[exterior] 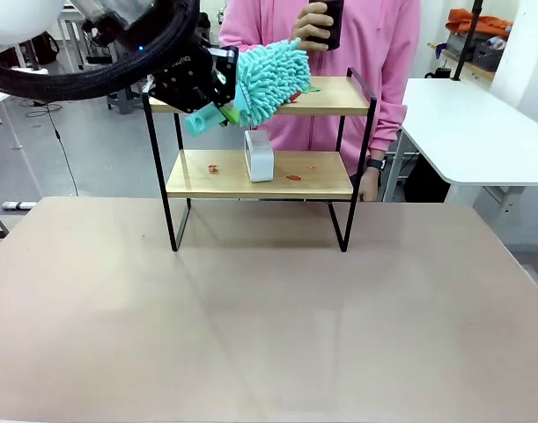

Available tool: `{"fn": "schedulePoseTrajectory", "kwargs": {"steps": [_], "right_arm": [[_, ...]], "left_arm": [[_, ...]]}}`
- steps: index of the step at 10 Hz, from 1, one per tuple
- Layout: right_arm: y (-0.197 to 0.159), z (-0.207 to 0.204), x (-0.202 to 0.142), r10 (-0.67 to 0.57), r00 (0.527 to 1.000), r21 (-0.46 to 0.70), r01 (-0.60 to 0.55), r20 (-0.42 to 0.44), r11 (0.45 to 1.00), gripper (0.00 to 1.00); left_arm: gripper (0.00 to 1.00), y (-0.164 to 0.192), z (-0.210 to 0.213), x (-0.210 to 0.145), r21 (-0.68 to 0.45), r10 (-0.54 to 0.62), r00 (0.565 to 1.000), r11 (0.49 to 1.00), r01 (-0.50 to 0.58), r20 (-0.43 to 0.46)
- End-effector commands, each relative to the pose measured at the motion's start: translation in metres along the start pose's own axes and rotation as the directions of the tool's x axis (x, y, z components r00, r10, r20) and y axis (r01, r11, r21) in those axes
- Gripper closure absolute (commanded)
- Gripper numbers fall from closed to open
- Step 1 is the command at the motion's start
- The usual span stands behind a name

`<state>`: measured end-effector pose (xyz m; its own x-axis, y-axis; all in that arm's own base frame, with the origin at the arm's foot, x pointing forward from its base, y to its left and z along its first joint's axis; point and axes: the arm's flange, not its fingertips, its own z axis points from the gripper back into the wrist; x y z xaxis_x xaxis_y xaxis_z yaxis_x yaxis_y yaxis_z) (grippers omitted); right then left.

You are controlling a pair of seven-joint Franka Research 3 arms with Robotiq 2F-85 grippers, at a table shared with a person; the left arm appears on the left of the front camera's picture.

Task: Clean the shelf.
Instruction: Clean the specific tier of the Shelf with the Duster once objects are removed.

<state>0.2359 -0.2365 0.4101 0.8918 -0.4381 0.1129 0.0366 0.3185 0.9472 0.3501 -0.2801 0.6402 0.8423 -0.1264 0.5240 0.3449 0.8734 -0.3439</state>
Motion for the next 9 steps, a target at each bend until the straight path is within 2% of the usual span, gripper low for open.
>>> {"fn": "schedulePoseTrajectory", "kwargs": {"steps": [1,3,5,7,9], "right_arm": [[0.001,0.000,0.001,0.029,1.000,0.011,-0.029,0.005,1.000,0.00],[0.001,0.000,0.001,0.029,1.000,0.011,-0.029,0.005,1.000,0.00],[0.001,0.000,0.001,0.029,1.000,0.011,-0.029,0.005,1.000,0.00],[0.001,0.000,0.001,0.029,1.000,0.011,-0.029,0.005,1.000,0.00],[0.001,0.000,0.001,0.029,1.000,0.011,-0.029,0.005,1.000,0.00]], "left_arm": [[1.00,0.007,0.006,0.003,-0.044,-0.046,0.999,0.998,0.046,-0.016],[1.00,0.012,0.011,0.004,-0.116,-0.087,0.993,0.990,0.077,-0.082],[1.00,0.019,0.013,0.001,-0.163,-0.175,0.972,0.975,0.149,-0.158],[1.00,0.028,0.017,0.000,-0.260,-0.291,0.912,0.941,0.217,-0.288],[1.00,0.040,0.034,0.001,-0.428,-0.415,0.815,0.873,0.233,-0.404]]}}
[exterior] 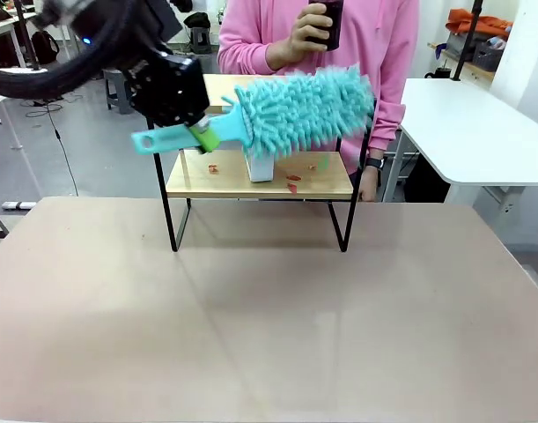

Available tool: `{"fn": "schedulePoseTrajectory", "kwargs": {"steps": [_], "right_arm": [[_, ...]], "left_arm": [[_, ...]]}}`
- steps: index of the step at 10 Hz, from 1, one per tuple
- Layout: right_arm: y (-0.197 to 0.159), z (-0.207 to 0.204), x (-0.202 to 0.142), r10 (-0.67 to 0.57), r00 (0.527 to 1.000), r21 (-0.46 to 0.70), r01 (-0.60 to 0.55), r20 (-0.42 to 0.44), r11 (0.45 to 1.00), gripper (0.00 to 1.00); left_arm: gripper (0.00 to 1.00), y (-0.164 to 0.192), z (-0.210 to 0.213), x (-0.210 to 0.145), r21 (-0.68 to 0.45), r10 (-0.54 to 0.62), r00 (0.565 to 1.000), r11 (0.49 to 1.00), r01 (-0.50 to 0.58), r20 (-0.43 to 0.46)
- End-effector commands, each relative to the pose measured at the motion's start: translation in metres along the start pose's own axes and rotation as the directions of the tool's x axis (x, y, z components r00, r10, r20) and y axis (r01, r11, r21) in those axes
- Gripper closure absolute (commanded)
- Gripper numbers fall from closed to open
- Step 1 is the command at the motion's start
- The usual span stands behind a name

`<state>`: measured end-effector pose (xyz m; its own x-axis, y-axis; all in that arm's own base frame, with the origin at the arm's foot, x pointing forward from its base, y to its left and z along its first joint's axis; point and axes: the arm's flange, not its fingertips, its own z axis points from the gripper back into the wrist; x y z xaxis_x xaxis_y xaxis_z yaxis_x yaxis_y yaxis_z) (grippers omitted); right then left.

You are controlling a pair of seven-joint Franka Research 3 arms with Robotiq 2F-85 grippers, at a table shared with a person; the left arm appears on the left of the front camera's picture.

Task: Clean the shelf.
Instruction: Clean the specific tier of the Shelf with the Duster once objects are removed.

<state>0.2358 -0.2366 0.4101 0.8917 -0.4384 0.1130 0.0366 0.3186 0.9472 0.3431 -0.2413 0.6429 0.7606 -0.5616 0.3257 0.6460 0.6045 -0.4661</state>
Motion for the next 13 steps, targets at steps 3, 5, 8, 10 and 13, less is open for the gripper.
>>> {"fn": "schedulePoseTrajectory", "kwargs": {"steps": [3,5,8,10,13], "right_arm": [[0.001,0.000,0.001,0.029,1.000,0.011,-0.029,0.004,1.000,0.00],[0.001,0.000,0.001,0.029,1.000,0.011,-0.029,0.004,1.000,0.00],[0.001,0.000,0.001,0.029,1.000,0.011,-0.029,0.004,1.000,0.00],[0.001,0.000,0.001,0.029,1.000,0.011,-0.029,0.004,1.000,0.00],[0.001,0.000,0.001,0.029,1.000,0.011,-0.029,0.004,1.000,0.00]], "left_arm": [[1.00,0.010,0.038,-0.011,-0.167,-0.116,0.979,0.982,0.089,-0.165],[1.00,0.016,0.043,-0.014,-0.174,-0.107,0.981,0.982,0.079,-0.162],[1.00,0.034,0.073,-0.033,-0.234,-0.043,0.990,0.972,0.010,-0.136],[1.00,0.063,0.151,-0.087,-0.302,-0.031,0.999,0.953,0.027,-0.009],[1.00,0.131,0.237,-0.184,-0.295,0.213,0.948,0.945,-0.139,0.237]]}}
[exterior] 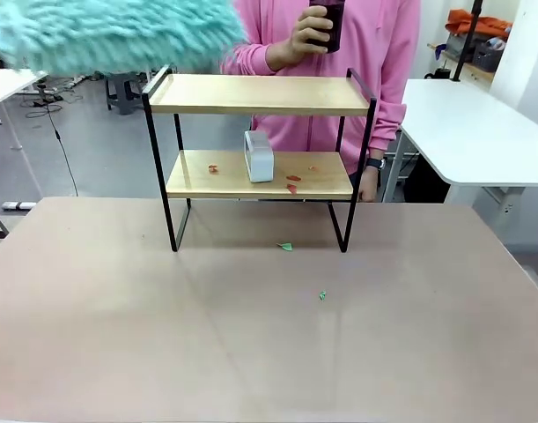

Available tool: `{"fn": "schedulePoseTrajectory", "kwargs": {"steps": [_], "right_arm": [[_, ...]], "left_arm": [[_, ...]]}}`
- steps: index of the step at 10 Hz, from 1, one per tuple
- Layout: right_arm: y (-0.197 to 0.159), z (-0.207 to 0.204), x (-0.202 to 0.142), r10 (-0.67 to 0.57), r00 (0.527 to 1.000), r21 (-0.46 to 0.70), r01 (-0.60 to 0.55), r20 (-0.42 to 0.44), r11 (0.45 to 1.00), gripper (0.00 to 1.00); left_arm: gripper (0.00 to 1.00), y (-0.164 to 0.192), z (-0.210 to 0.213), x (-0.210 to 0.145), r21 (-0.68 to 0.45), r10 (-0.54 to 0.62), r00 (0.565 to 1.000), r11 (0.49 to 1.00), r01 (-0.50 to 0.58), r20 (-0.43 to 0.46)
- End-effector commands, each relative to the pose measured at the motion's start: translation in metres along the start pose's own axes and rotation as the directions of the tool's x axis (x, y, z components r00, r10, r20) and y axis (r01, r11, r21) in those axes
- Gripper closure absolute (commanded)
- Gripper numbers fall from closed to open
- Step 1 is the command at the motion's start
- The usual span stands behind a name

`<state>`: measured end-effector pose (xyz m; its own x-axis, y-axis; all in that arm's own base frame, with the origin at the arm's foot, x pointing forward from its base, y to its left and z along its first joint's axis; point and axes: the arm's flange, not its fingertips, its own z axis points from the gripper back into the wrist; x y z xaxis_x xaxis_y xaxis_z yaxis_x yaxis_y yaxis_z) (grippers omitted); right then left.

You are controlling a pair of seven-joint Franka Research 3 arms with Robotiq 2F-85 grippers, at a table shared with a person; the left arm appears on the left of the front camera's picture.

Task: Clean the shelf.
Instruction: Clean the specific tier of the Shelf with the Duster once objects are removed.

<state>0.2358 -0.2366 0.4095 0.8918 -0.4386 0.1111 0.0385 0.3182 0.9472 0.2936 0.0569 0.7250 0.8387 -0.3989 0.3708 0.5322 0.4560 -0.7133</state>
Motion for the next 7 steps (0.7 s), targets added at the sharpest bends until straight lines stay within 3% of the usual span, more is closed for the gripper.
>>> {"fn": "schedulePoseTrajectory", "kwargs": {"steps": [1,2,3,5,6,7], "right_arm": [[0.001,0.000,0.001,0.031,1.000,0.012,-0.031,0.005,0.999,0.00],[0.001,0.000,0.001,0.031,1.000,0.012,-0.031,0.005,0.999,0.00],[0.001,0.000,0.001,0.031,1.000,0.012,-0.031,0.005,0.999,0.00],[0.001,0.000,0.001,0.031,1.000,0.012,-0.031,0.005,0.999,0.00],[0.001,0.000,0.001,0.031,1.000,0.012,-0.031,0.005,0.999,0.00],[0.001,0.000,0.001,0.031,1.000,0.012,-0.031,0.005,0.999,0.00]], "left_arm": [[1.00,0.048,0.033,-0.035,-0.005,0.181,0.949,0.983,-0.186,0.259],[1.00,0.076,0.041,-0.062,-0.060,0.310,0.893,0.950,-0.307,0.327],[1.00,0.106,0.034,-0.085,-0.066,0.453,0.798,0.882,-0.467,0.398],[1.00,0.161,0.021,-0.117,-0.107,0.629,0.624,0.739,-0.665,0.464],[1.00,0.184,0.010,-0.111,-0.013,0.621,0.679,0.741,-0.671,0.392],[1.00,0.198,-0.009,-0.098,0.109,0.655,0.673,0.684,-0.721,0.344]]}}
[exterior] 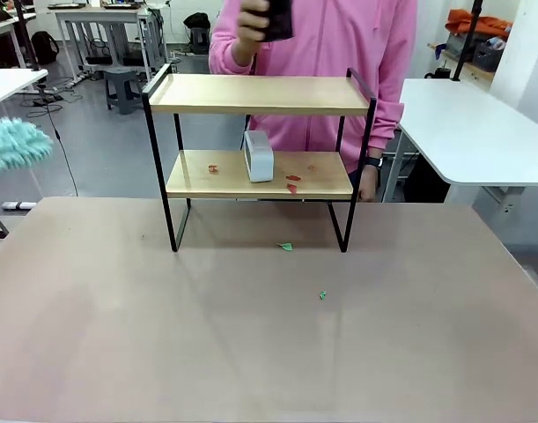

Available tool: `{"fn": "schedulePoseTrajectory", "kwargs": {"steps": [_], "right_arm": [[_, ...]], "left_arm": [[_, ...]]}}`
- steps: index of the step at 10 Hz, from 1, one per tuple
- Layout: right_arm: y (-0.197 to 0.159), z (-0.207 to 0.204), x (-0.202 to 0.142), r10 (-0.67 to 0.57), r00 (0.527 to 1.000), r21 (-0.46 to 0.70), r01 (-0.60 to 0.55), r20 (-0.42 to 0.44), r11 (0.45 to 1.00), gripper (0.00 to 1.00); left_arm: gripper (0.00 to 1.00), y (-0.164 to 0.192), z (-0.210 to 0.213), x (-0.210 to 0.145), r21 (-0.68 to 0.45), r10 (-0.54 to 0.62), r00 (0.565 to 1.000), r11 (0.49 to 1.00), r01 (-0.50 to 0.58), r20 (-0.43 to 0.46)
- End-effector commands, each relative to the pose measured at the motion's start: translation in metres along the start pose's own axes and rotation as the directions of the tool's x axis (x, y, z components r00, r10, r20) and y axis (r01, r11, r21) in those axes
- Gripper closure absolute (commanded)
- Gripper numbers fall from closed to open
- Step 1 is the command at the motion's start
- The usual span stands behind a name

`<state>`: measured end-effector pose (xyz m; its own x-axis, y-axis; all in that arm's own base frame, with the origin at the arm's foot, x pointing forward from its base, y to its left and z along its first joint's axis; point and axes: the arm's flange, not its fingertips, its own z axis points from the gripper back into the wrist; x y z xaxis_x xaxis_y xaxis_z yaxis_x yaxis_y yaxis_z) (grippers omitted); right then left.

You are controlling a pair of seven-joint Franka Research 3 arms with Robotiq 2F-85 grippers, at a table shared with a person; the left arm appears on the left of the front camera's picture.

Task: Clean the shelf.
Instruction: Clean the specific tier of the Shelf with the Duster once objects are removed.

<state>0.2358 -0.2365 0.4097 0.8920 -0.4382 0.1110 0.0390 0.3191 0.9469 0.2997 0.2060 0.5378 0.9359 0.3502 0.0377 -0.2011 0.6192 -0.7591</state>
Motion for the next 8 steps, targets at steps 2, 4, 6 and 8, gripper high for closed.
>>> {"fn": "schedulePoseTrajectory", "kwargs": {"steps": [2,4,6,8], "right_arm": [[0.0011,0.0001,0.0009,0.030,1.000,0.013,-0.031,0.005,0.999,0.00],[0.0011,0.0001,0.0009,0.030,1.000,0.013,-0.031,0.005,0.999,0.00],[0.0011,0.0001,0.0009,0.030,1.000,0.013,-0.031,0.005,0.999,0.00],[0.0011,0.0001,0.0009,0.030,1.000,0.013,-0.031,0.005,0.999,0.00]], "left_arm": [[1.00,-0.0063,0.0284,-0.0088,-0.081,-0.024,0.999,0.996,0.026,0.029],[1.00,-0.0063,0.0284,-0.0088,-0.081,-0.024,0.999,0.996,0.026,0.029],[1.00,-0.0063,0.0284,-0.0088,-0.081,-0.024,0.999,0.996,0.026,0.029],[1.00,-0.0063,0.0284,-0.0088,-0.081,-0.024,0.999,0.996,0.026,0.029]]}}
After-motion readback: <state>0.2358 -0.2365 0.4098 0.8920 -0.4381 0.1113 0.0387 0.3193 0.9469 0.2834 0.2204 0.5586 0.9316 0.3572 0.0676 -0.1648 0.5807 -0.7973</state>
